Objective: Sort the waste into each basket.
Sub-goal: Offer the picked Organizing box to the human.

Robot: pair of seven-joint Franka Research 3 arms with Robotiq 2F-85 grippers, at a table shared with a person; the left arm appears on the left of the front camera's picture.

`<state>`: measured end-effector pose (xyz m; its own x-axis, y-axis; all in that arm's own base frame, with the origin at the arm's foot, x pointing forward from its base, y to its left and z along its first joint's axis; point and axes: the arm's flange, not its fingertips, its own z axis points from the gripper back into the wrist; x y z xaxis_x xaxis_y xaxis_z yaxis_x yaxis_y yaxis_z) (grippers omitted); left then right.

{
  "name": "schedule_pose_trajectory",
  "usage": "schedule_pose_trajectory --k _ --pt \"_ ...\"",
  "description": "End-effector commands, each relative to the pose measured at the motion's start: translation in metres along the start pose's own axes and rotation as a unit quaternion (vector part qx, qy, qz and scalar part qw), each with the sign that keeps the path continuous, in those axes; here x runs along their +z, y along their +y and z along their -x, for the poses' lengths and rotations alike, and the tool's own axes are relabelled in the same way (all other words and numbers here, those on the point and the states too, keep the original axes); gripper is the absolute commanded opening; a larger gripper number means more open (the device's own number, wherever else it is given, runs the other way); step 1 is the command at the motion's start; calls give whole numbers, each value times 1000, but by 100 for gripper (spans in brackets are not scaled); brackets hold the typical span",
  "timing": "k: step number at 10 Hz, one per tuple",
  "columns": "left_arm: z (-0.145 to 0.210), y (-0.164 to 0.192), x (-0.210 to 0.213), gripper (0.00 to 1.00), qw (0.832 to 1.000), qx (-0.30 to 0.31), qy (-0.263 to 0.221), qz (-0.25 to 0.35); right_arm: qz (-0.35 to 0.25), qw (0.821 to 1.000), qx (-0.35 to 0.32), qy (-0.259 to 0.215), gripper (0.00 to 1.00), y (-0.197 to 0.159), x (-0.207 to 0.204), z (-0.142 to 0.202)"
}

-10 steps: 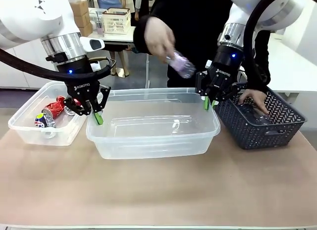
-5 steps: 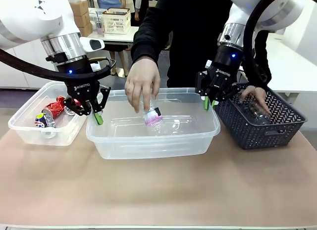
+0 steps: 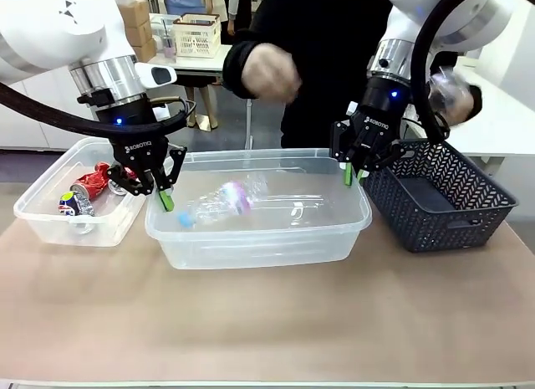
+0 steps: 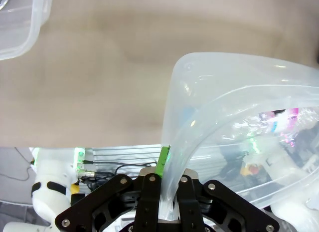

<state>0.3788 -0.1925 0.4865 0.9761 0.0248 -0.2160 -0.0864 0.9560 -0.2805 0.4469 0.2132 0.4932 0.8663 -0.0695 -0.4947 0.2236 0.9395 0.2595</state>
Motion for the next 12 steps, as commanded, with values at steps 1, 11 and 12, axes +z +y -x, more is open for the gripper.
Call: schedule_pose_trajectory --k 1,11,12 --pt "2 6 6 4 1000 8 -9 6 -5 1000 -4 1 9 -2 2 -2" --pt "2 6 6 4 1000 8 -9 6 -5 1000 -4 1 9 -2 2 -2" --pt "2 6 6 4 1000 8 -9 6 -5 1000 -4 1 9 -2 2 -2"
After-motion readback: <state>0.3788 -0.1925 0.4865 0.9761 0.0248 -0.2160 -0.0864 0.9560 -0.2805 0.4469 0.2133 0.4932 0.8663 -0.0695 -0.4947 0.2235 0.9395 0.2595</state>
